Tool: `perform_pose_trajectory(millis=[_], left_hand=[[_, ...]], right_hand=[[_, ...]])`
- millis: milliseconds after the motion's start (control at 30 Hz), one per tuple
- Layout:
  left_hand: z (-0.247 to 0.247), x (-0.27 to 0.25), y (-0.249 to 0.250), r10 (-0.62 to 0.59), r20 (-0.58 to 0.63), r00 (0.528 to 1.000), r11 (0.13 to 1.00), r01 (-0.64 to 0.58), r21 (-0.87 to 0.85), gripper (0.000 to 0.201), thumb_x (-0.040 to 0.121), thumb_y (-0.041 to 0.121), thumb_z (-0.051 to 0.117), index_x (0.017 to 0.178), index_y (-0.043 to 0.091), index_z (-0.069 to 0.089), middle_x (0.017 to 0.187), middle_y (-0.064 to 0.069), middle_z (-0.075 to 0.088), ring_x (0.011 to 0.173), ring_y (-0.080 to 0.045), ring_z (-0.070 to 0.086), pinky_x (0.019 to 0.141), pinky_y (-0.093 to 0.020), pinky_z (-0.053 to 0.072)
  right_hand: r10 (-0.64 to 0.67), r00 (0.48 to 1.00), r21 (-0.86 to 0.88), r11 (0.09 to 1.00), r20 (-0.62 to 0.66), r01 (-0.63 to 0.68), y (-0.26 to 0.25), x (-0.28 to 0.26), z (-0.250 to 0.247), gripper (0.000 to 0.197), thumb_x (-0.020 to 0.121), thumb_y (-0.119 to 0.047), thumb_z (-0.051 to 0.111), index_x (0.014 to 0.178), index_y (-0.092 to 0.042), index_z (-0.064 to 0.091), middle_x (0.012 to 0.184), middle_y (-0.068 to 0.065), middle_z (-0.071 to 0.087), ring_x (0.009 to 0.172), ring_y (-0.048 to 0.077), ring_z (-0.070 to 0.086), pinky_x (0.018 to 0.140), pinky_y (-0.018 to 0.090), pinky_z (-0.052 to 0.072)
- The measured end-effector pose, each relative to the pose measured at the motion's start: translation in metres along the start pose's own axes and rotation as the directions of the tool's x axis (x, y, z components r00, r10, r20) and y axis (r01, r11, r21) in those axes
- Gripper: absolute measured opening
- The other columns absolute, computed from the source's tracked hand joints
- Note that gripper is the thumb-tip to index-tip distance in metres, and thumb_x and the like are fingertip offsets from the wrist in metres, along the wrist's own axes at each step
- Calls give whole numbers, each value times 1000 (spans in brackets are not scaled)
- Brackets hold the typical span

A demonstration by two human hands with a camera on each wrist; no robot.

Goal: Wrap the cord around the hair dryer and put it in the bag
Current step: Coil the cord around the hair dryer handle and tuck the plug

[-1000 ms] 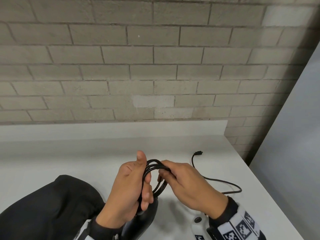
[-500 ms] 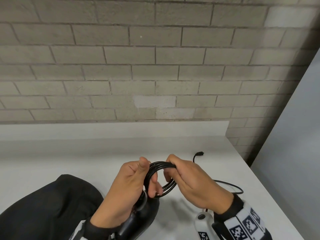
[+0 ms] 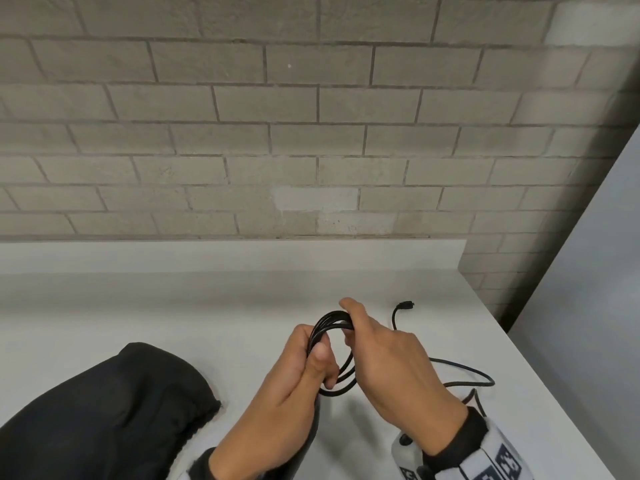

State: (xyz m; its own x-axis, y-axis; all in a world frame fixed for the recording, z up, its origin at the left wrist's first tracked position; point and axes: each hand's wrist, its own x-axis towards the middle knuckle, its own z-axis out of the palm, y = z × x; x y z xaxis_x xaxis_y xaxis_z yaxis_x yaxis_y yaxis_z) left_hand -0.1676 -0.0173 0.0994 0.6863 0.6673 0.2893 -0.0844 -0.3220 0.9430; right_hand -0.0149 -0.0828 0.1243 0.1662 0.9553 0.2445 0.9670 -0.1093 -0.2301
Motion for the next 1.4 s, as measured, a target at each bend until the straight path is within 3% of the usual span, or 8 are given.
perform_pose_trajectory(millis=[267, 567, 733, 933, 1033, 1167, 1267, 1400], left_hand=[[-3, 12, 1, 7, -59, 998, 986, -16, -165, 70, 87, 70, 48, 91, 0, 49, 66, 7, 47, 69, -17, 47, 72, -26, 42], [-6, 11, -3, 39, -51, 998, 999, -40, -31, 39, 89, 69, 43, 70, 36, 47, 58, 10, 45, 62, -18, 48, 67, -28, 43], [-14, 12, -4, 56, -33, 998, 997, -54, 58, 33, 92, 61, 40, 69, 38, 44, 60, 8, 45, 62, -14, 46, 65, -27, 42], [-14, 9, 1, 56, 51, 997, 997, -58, 53, 42, 93, 63, 42, 72, 26, 40, 61, -1, 34, 59, -22, 34, 57, -36, 34], [-7, 7, 3, 76, 115, 990, 996, -82, 46, 48, 93, 67, 43, 76, 23, 42, 62, -4, 32, 57, -24, 31, 54, -35, 30], [-3, 4, 3, 118, 115, 986, 992, -122, 35, 32, 95, 64, 42, 79, 37, 49, 61, 10, 37, 57, -15, 33, 55, -29, 31], [-4, 2, 5, 141, 53, 989, 988, -144, 47, 30, 94, 65, 39, 90, 44, 59, 60, 4, 37, 55, -14, 35, 52, -31, 32], [-10, 7, 6, 122, -47, 991, 986, -116, 123, 42, 94, 65, 36, 80, 28, 50, 60, 3, 40, 57, -13, 38, 54, -34, 36]], right_hand=[[-8, 1000, 150, 989, -17, 11, 8, 3, -7, 26, 102, -21, 31, 123, -30, 43, 102, -16, 62, 70, 9, 46, 70, 28, 41], [-51, 998, 413, 909, -30, 59, 15, -1, 2, 12, 102, -32, 41, 106, -31, 52, 88, -18, 62, 70, -1, 52, 64, 14, 38], [7, 995, 669, 740, -97, 61, 34, -8, -15, 18, 88, -37, 67, 104, -37, 59, 89, -11, 64, 46, 6, 37, 51, 16, 35], [-49, 942, 583, 774, -331, 245, 48, -4, -40, 9, 90, -19, 66, 94, -24, 72, 84, -10, 69, 64, 19, 59, 61, 27, 48], [-31, 916, 543, 797, -400, 264, 42, 8, -34, 13, 92, -11, 64, 96, -21, 70, 87, -15, 67, 73, 7, 61, 67, 16, 46], [-81, 980, 625, 760, -182, 179, 34, 17, -11, 22, 98, -14, 48, 108, -17, 68, 98, -10, 69, 99, 9, 65, 88, 26, 51], [-144, 989, 842, 538, 42, 42, 28, 10, -3, 33, 100, -28, 42, 113, -13, 68, 107, -2, 71, 106, 12, 64, 92, 25, 47], [-174, 983, 893, 449, 53, 32, 24, 2, 8, 33, 90, -42, 64, 107, -15, 69, 97, 3, 70, 95, 21, 64, 86, 40, 50]])
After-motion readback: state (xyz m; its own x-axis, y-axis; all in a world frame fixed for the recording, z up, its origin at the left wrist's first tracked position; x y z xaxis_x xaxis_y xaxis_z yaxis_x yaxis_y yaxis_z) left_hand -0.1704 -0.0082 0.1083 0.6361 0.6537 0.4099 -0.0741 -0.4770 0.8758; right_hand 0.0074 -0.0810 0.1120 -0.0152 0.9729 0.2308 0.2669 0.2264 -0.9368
